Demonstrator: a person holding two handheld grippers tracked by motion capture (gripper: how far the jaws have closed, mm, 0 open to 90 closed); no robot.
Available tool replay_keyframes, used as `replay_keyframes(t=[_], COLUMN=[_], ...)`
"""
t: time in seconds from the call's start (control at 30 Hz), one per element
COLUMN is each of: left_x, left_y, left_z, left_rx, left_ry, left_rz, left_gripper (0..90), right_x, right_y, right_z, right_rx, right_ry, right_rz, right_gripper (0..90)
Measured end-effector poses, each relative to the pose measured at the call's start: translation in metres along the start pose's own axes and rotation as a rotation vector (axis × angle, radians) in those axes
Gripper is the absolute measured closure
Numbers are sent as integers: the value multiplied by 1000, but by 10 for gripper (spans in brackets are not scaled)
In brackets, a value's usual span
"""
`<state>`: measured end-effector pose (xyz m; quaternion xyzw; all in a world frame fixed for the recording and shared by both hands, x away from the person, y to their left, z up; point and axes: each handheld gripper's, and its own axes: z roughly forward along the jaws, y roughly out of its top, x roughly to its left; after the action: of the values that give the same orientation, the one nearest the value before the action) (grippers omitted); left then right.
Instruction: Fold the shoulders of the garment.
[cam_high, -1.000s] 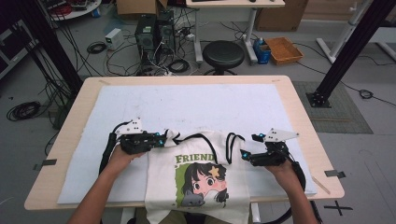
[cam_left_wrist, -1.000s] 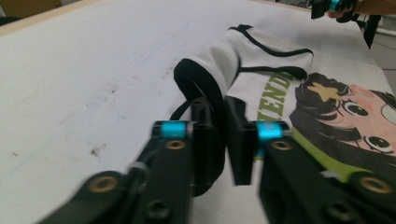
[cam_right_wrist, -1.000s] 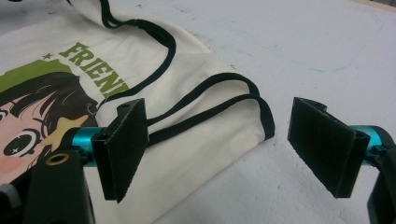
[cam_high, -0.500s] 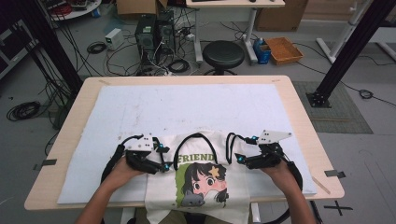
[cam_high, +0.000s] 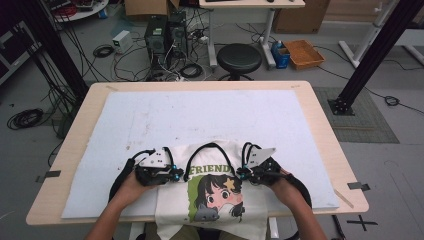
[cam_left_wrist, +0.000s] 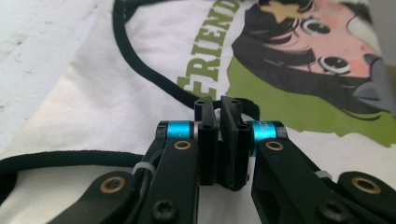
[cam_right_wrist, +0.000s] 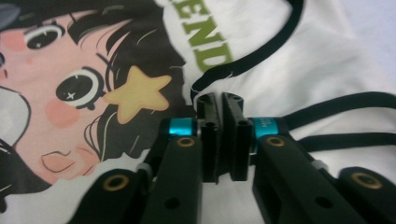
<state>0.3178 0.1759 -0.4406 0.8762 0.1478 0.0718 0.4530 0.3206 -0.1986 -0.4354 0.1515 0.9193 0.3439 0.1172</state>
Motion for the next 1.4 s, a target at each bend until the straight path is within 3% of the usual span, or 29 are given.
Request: replay_keyframes(t=[0.13, 0.27, 0.37, 0.5, 0.6, 0.8, 0.97, 1.07, 1.1, 1.13, 1.2, 1.27, 1.4], left_x=[4, 5, 7, 7, 9, 10, 8, 10, 11, 13, 17, 22, 25], left_y=[-3, -4, -4, -6, -8, -9, -9, -8, -8, -8, -9, -10, -10], left_z=[-15, -25, -29, -32, -34, -38, -35, -36, -38, -40, -43, -44, -45], left_rx=[-79, -124, -124, -131, -116, -165, -143, -166, -184, -200, -235, -269, -287], left_ry=[-5, -23, -48, -92, -109, -167, -215, -200, -180, -155, -75, -12, 75], left_rz=[-32, -45, -62, -63, -56, -66, -63, -92, -110, -124, -157, -182, -195], left_gripper=[850, 850, 850, 850, 850, 840, 840, 696, 588, 588, 480, 457, 444], right_x=[-6, -11, -11, -8, -8, -11, -13, -14, -15, -17, -21, -24, -23], right_y=[-4, -12, -18, -18, -19, -23, -26, -27, -27, -27, -24, -20, -6], right_z=[-20, -38, -43, -43, -42, -46, -53, -51, -50, -51, -52, -46, -18], right_rx=[-61, -62, -42, -9, -5, -30, -36, -44, -59, -80, -126, -141, -87], right_ry=[-6, 6, 57, 148, 189, 227, 228, 261, 257, 231, 111, -45, -172], right_rz=[21, 42, 47, 42, 47, 86, 94, 129, 149, 154, 186, 218, 182], right_gripper=[885, 886, 885, 885, 885, 863, 863, 685, 668, 652, 637, 645, 686])
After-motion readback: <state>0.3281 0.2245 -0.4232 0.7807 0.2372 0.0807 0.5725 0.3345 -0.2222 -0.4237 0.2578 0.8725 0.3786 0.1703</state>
